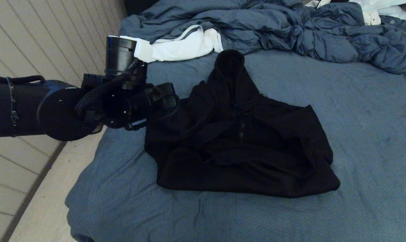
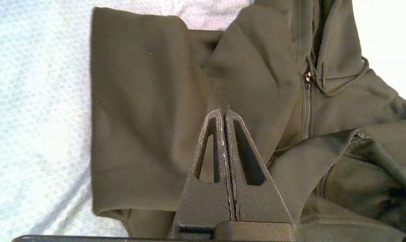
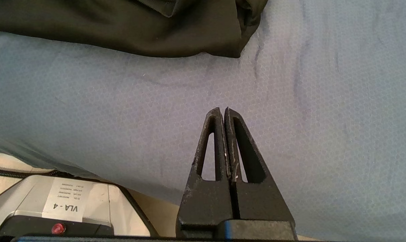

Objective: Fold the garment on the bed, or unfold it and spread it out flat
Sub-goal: Fold the black sweatshirt

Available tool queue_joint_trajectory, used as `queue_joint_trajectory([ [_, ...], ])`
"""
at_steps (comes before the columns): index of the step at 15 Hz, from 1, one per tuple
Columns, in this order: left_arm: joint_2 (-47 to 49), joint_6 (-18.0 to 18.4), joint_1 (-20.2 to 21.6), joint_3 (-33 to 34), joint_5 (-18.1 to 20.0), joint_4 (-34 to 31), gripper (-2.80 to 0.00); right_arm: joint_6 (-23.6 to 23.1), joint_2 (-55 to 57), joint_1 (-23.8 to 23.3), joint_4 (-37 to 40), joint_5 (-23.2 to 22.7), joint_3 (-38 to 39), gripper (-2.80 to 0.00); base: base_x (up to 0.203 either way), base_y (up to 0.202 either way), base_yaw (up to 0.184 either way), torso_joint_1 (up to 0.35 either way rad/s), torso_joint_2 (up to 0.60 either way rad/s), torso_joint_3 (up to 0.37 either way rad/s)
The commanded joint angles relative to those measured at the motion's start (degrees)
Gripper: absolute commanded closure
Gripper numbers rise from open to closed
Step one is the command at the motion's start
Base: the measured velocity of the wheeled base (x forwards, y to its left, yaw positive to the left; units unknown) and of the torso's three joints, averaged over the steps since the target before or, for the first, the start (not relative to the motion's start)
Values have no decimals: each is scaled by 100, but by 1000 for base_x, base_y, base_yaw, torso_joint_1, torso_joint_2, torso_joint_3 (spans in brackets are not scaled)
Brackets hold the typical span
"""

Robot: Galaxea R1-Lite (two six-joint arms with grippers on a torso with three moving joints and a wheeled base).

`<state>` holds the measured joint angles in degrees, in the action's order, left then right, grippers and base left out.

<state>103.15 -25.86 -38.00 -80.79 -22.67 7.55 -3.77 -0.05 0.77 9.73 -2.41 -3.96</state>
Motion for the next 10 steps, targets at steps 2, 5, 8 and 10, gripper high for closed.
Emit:
queue_joint_trajectory([
  [2,188,-7,3,-51,-9,10,0,-1,5,2,12,-5,1,0,0,0,0,0,0,0],
  [5,358,19,-2,-106,-1,11,0,-1,13,2,12,-5,1,0,0,0,0,0,0,0],
  [8,688,48,-84,-558,-5,-1,0,-1,5,2,12,-5,1,0,0,0,0,0,0,0],
  [10,947,123,-293,-960,-54,-48,0,-1,5,2,12,-5,1,0,0,0,0,0,0,0],
])
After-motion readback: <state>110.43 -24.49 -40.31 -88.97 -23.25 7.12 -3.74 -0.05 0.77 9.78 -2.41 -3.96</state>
